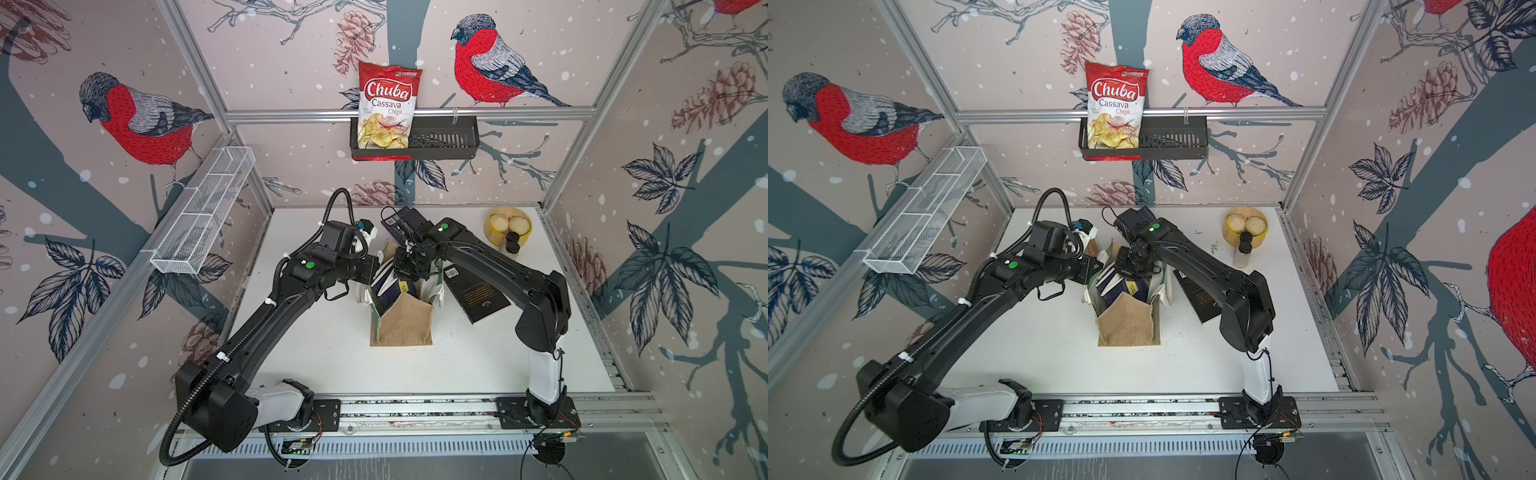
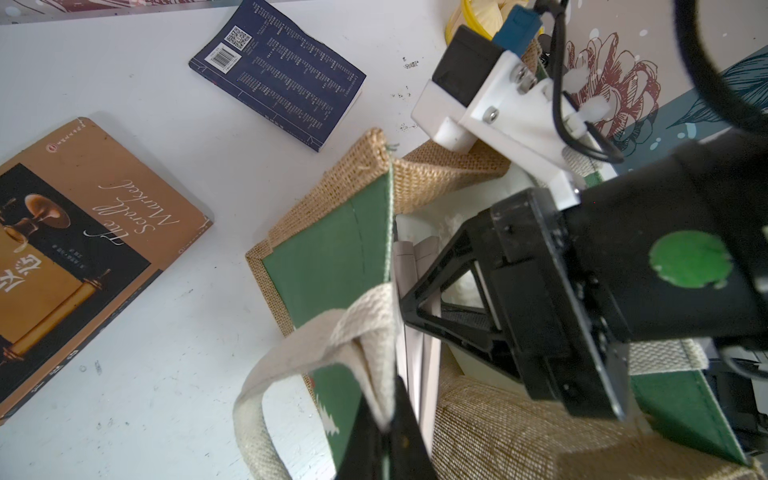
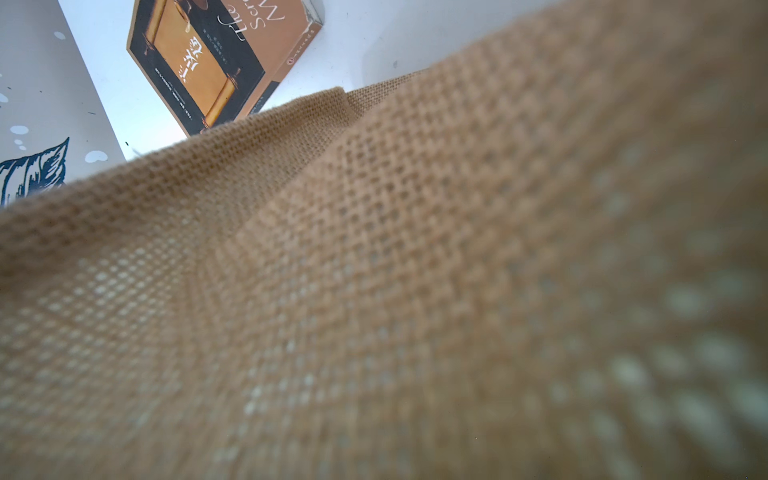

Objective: Take out the books from the canvas bag
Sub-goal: Pick up the book from the canvas bag, then place the book at the center of the board, then adjust the canvas bag at the center of the board.

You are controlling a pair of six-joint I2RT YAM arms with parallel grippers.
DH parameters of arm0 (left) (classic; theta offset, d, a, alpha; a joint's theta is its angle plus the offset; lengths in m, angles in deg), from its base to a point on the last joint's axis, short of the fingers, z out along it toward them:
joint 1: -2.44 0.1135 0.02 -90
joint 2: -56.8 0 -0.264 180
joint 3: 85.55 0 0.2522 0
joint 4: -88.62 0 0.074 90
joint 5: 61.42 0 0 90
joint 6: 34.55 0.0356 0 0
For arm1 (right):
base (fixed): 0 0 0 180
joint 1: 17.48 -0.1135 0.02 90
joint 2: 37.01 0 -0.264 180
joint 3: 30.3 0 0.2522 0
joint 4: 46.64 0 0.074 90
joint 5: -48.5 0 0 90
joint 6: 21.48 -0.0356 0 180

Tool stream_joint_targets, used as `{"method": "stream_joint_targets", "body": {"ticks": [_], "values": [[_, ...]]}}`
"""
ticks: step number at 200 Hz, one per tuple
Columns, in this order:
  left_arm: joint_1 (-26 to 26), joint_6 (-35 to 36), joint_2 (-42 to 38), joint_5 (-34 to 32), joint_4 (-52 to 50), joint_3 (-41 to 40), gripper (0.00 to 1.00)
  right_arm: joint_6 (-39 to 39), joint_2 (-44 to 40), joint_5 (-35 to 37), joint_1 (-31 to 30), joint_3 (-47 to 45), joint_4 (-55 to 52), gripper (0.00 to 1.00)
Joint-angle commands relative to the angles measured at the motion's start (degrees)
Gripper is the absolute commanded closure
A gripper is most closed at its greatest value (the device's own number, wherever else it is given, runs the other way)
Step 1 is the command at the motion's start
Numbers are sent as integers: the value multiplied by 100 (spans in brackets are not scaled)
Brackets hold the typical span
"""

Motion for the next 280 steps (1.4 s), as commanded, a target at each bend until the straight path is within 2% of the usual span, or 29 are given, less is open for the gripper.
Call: {"method": "stream_joint_targets", "body": {"ticks": [1,45,93,144,177,206,239,280], "values": [[-7,-3,-17,5,103,-14,100,-51,-47,87,30,-134,-221,84],[-6,6,1,-17,116,-32,100,-22,-48,63,43,-72,-198,100],[-3,77,3,-126,79,8,100,16,-355,-142,79,78,103,100],[-6,135,44,-270,39,47,100,34,-692,-193,256,698,-221,100],[14,192,7,-762,-96,97,100,-92,-1138,-374,603,982,-60,100],[43,193,-131,-1387,-289,63,100,-263,-1697,-399,1080,1074,540,100],[143,259,-402,-2097,-584,4,100,-436,-2435,-105,1618,657,1554,100],[282,104,-779,-2642,-974,-40,100,-588,-3146,132,2190,-681,2722,100]]}}
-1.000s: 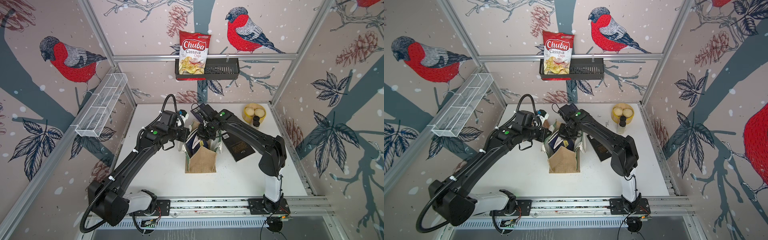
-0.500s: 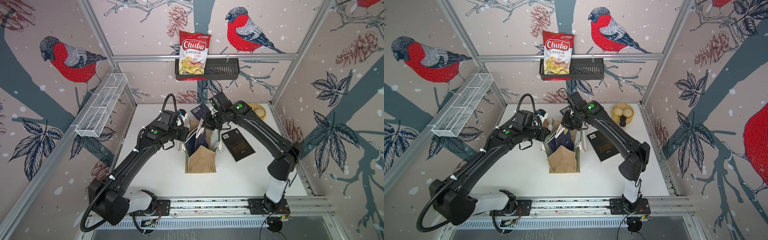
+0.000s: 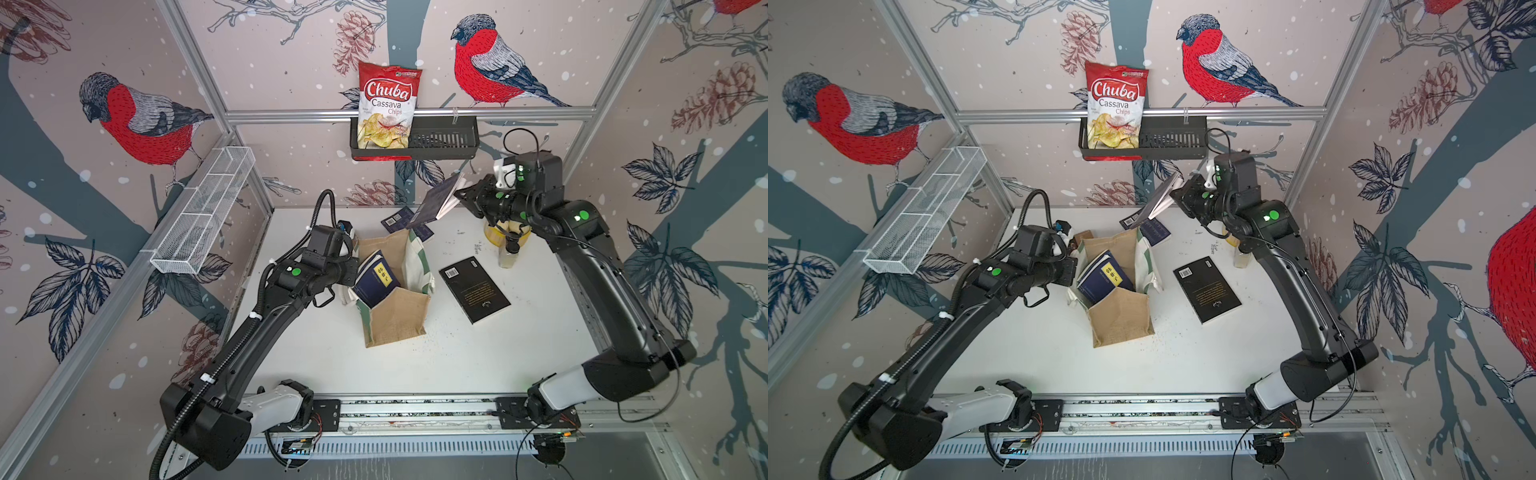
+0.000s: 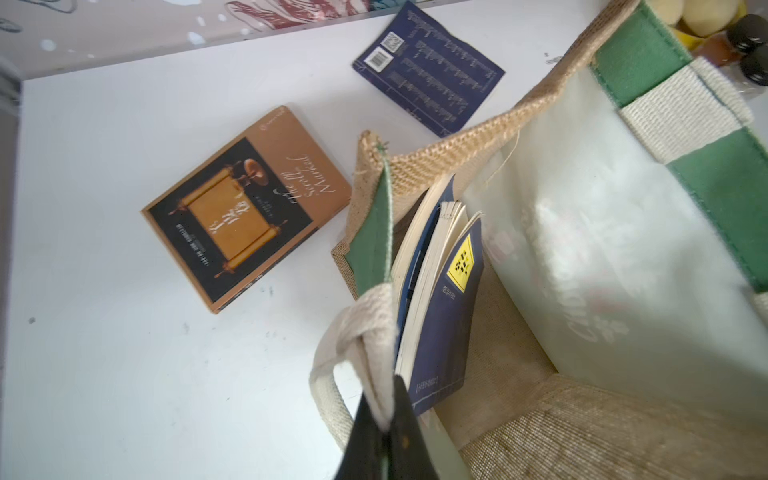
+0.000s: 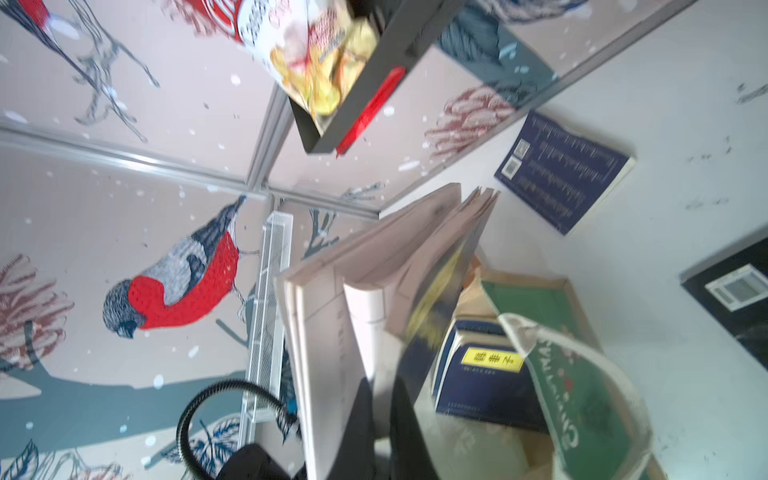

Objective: Take out the books from the canvas bag
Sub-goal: Adjust the canvas bag at the center of the board.

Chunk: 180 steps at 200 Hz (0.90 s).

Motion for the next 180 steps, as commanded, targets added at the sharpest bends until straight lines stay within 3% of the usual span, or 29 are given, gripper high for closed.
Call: {"method": "stream_joint_targets", "body": {"ticks": [1,55,135,180], "values": [[41,-67,-175,-608,-204,-20,100,-187,-230,151,207,-560,1048,100],[160,-232,-393,-547,-413,-238,100,-25,-291,-137,321,-2307,1634,100],[286,-468,-438,-239,-115,-308,100,442,601,-290,-546,-3943,3030,100],[287,-521,-491,-217,-86,-339,100,370,301,192,-715,-5113,3020,100]]}}
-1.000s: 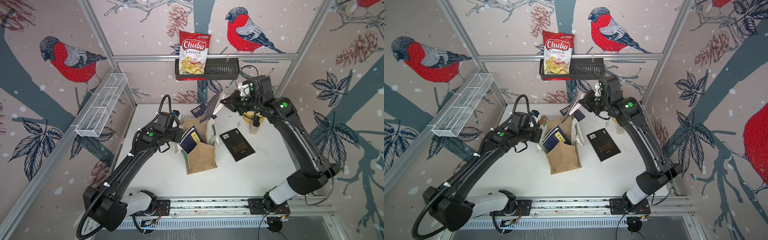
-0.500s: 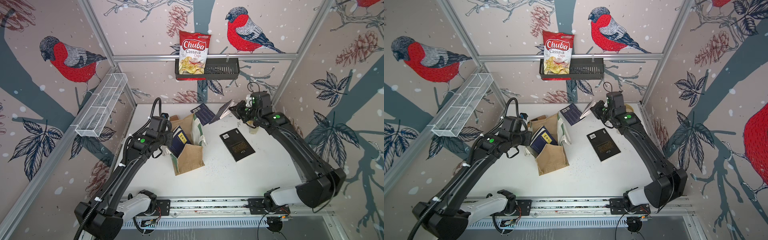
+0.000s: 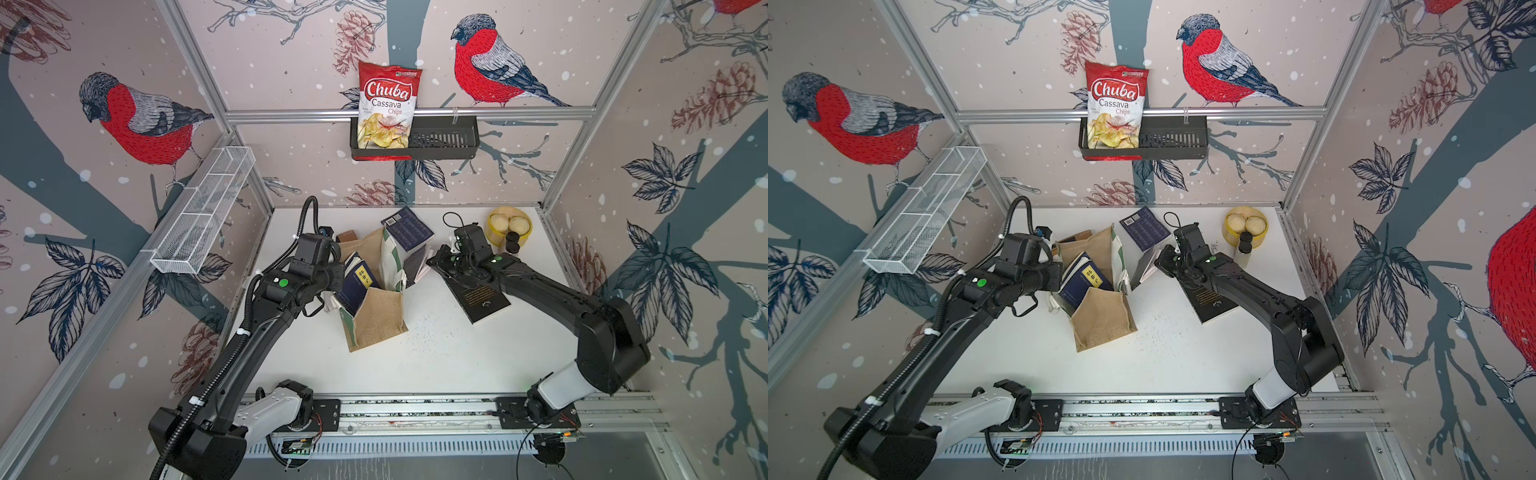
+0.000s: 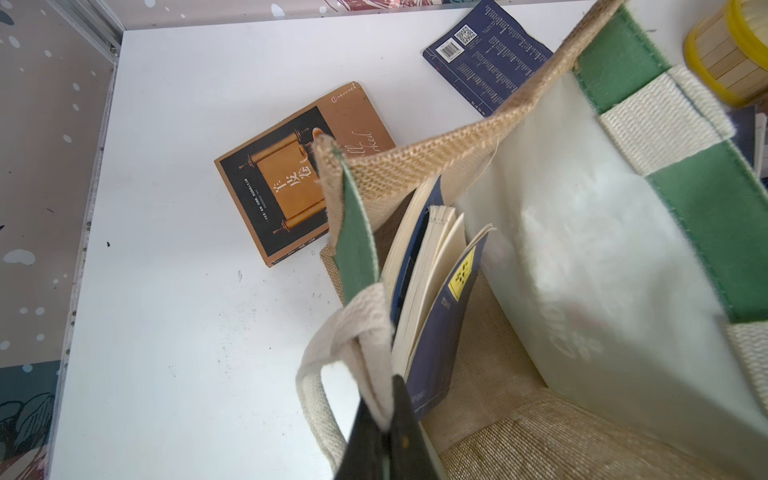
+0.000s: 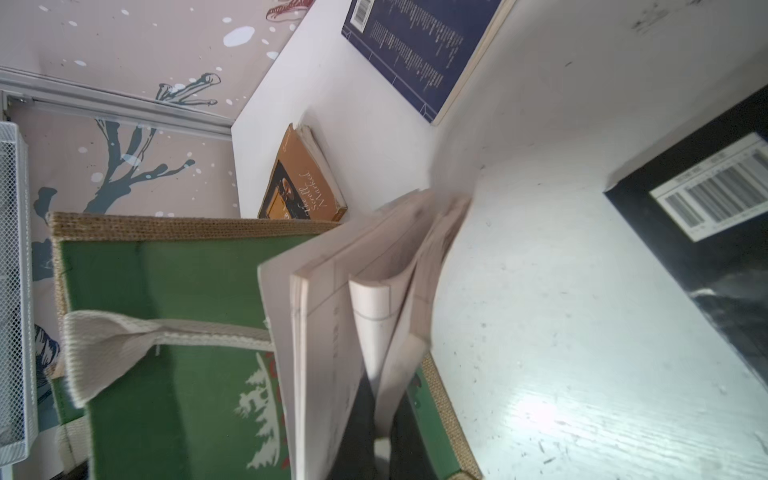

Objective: Take out the books from the canvas bag
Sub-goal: Adjust the canvas bag at the center of the board.

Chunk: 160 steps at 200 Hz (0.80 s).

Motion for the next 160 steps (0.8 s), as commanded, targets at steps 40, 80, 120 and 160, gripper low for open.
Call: {"method": "stream_joint_targets", "body": {"ticks": [40,80,120,160], "values": [[14,44,-23,212,56,138,100,-23,-363,639,-210,-1097,-743,91],[14,162,25,320,57,179,100,-122,-294,867,-241,-1224,-1825,47],[14,243,-70,216,188,81,100,6,-124,975,-273,-397,-3808,36],[14,228,-180,187,384,-70,100,215,-75,1013,-369,1728,-5345,33]]}}
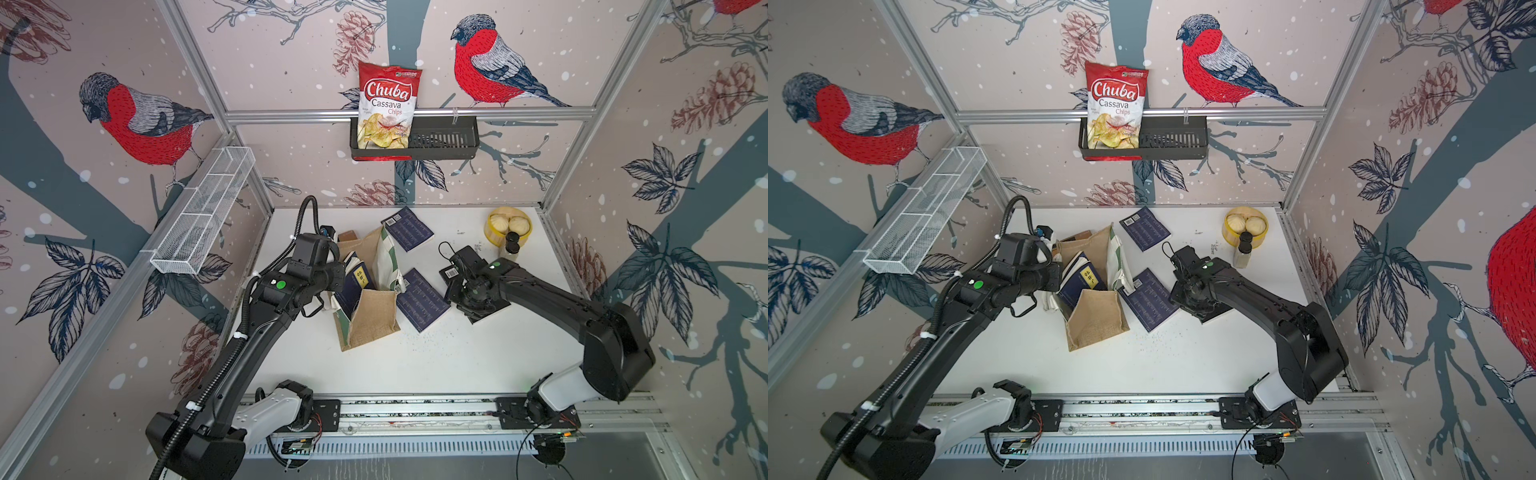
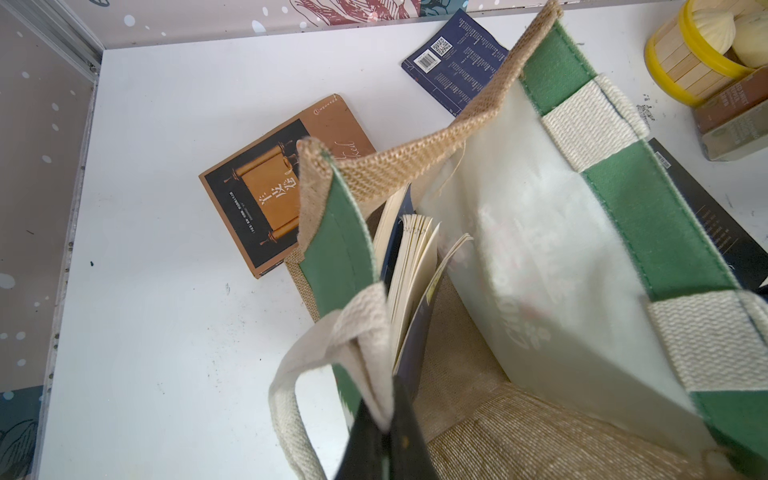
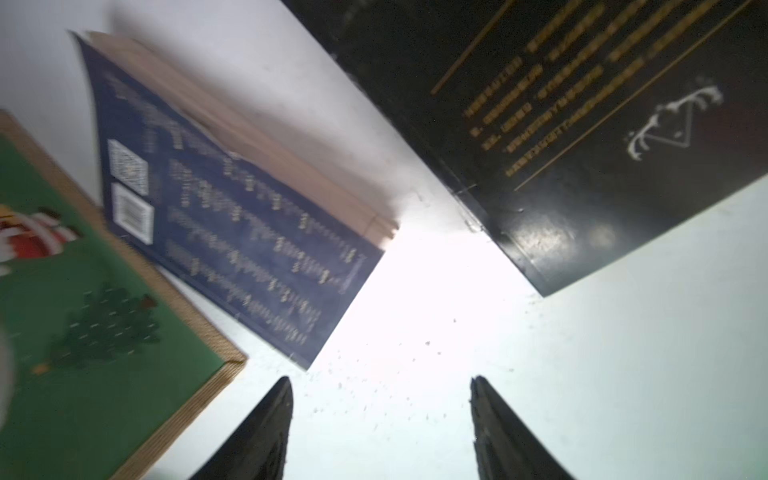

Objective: Take out the books from the canvas bag
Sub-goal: Adjust the canvas bag at the center of the board, then pick up the book from the canvas bag.

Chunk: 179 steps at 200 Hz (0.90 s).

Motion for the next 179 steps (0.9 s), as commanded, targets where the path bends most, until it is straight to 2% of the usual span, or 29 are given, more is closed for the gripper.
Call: {"method": "stream_joint_targets", "body": {"ticks": [1,25,55,73,84,108,140,179], "values": [[5,50,-80,-50,312,-62,100,204,68,66,-51,1066,-1240,33],[10,97,-119,-4,411,-77,100,321,724,-365,-263,3121,-1704,34],[5,95,-132,319,648,-125,100,432,2464,-933,-758,6515,-2592,37],[9,70,-73,716,755,-157,100,149,3189,-1473,-982,7711,-2478,40],[10,-1,-40,915,775,-154,100,-17,3329,-1690,-1127,7780,-2136,42],[7,-134,-91,1391,1020,-284,100,-240,3310,-1927,-1376,7122,-1416,43],[7,-176,-29,1942,1222,-327,100,-171,3526,-2005,-1394,7031,-1392,43],[9,-199,30,1840,1173,-304,100,-50,3827,-1985,-1405,6908,-1622,44]]}}
